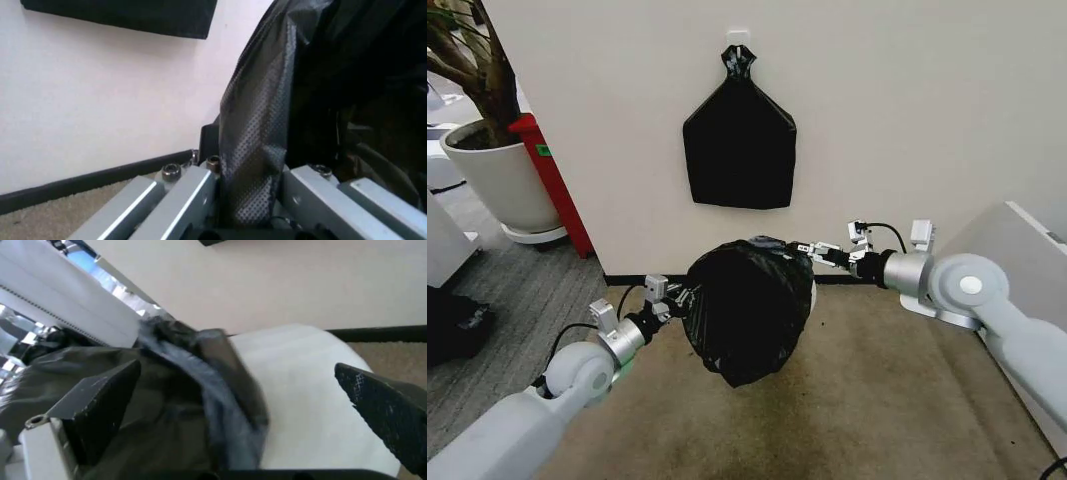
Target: Place the garbage bag over the trash bin.
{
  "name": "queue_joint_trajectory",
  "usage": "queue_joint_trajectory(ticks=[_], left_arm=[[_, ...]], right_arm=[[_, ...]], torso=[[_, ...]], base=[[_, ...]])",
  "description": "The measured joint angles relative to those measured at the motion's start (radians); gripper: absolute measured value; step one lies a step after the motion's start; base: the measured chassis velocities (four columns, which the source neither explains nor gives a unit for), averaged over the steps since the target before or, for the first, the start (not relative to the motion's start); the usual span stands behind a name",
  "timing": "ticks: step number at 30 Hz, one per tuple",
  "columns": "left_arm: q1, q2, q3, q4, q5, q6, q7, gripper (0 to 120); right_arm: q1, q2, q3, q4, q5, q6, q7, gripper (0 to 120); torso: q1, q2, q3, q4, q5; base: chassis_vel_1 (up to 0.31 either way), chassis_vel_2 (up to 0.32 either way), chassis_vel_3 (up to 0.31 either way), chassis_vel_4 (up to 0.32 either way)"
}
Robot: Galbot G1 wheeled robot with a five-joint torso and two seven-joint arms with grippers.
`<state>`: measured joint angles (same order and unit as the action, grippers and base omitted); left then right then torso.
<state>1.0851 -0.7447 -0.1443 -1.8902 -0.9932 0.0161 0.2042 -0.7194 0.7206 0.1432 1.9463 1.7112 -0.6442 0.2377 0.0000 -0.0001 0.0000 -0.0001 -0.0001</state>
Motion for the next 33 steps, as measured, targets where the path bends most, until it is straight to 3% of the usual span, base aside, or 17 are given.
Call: queue_joint_trajectory(ticks=[21,33], left_arm=[[0.039,0.012,-0.023,-0.062,-0.021,0.001,-0.002,0],[0.044,0.003,-0.012,-0.046,-0.001,-0.003,0.003,0]], right_arm=[[-0.017,0.056,-0.028,-0.178,-0.145,0.003,-0.009,100],[0.026,0.043,0.025,-0.071,-0.005,0.041,0.069,100]], torso=[[0.000,0.000,0.000,0.0000,0.0002],[0.000,0.000,0.000,0.0001,-0.0001]], base=[[0.000,0.000,0.000,0.000],[0.000,0.000,0.000,0.000]])
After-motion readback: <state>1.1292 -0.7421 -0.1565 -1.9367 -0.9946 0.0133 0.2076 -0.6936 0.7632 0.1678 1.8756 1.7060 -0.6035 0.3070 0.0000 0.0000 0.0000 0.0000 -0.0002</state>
